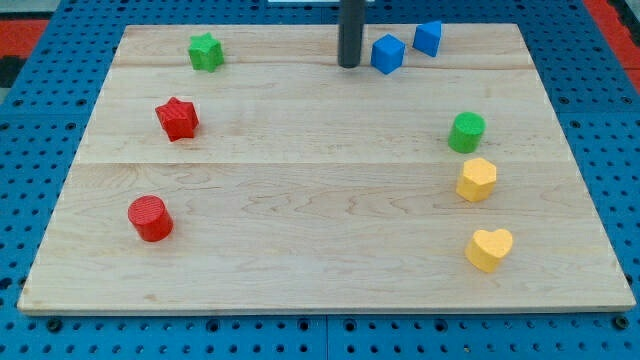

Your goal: Slightly push the the blue cube to the bottom of blue triangle

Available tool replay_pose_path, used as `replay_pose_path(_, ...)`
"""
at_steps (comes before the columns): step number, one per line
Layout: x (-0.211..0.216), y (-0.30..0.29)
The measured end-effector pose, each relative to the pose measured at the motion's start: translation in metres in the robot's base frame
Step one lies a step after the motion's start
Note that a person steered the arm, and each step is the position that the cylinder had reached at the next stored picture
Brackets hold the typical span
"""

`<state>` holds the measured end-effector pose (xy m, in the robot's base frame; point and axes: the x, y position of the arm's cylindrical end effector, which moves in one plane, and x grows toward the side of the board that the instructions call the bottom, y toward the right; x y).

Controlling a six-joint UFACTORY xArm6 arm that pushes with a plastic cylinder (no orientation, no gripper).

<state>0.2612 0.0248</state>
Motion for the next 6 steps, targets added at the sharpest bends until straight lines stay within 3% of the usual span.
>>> replay_pose_path(2, -0.034, 0.046)
replay_pose_path(5, 0.002, 0.033)
replay_pose_path(6, 0.004, 0.056)
